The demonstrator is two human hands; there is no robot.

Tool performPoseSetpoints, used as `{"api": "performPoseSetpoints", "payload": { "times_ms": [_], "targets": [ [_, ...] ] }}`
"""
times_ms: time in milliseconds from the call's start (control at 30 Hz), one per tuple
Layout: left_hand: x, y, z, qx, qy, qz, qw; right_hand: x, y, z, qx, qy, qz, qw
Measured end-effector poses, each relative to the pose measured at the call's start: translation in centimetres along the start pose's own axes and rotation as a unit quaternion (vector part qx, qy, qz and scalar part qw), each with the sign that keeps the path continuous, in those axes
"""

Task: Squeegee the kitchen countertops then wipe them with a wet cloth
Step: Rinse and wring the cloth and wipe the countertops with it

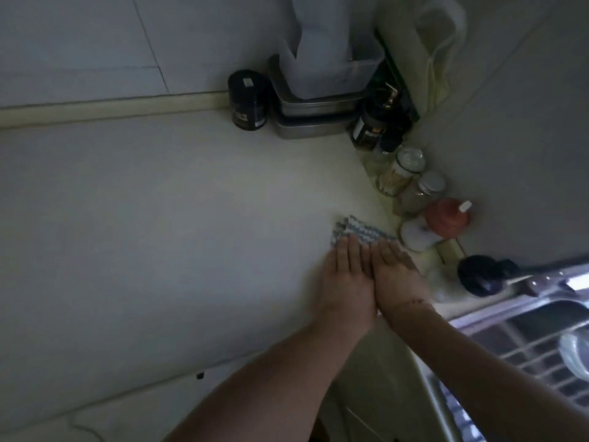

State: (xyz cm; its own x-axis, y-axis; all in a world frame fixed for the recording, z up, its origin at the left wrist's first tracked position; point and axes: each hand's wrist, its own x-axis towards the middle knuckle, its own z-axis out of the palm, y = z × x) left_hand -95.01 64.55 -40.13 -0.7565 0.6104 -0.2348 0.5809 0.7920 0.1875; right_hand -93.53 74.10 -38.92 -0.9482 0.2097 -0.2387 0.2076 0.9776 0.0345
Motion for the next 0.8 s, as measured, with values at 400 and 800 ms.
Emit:
{"api": "performPoseSetpoints", "payload": {
  "times_ms": [400,800],
  "targets": [
    [-5.9,-0.3,0.2,-0.036,-0.046,0.044,0.997,-6.8,1.0,2.4,-0.002,-0.004,0.002,1.0],
    [-20.7,-17.5,1.6,0.009,0.027,-0.113,0.993,-9.2,-20.5,1.8,0.023,0.001,-0.205,0.978]
  ]
}}
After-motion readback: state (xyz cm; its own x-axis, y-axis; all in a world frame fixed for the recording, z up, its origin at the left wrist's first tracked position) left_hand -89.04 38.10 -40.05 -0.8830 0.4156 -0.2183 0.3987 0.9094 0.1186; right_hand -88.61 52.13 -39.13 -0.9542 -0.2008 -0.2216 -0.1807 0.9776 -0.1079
